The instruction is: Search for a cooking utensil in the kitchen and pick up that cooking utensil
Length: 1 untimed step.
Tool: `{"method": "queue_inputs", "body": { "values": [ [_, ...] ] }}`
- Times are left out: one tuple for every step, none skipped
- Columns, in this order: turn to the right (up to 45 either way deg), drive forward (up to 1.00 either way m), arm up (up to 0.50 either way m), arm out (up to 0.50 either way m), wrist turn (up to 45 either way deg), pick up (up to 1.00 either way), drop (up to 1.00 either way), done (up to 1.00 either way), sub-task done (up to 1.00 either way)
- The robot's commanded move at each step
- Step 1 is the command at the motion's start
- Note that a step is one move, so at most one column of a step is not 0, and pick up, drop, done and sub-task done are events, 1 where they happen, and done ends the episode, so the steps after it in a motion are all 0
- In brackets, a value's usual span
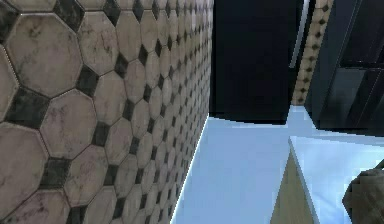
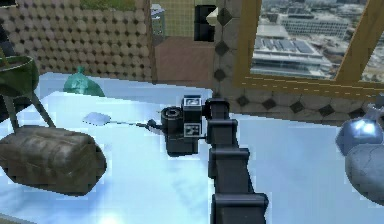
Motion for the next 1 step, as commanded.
{"method": "queue_inputs", "body": {
  "values": [
    [0.0, 0.00, 0.00, 0.00, 0.0, 0.00, 0.00, 1.00, 0.00]
  ]
}}
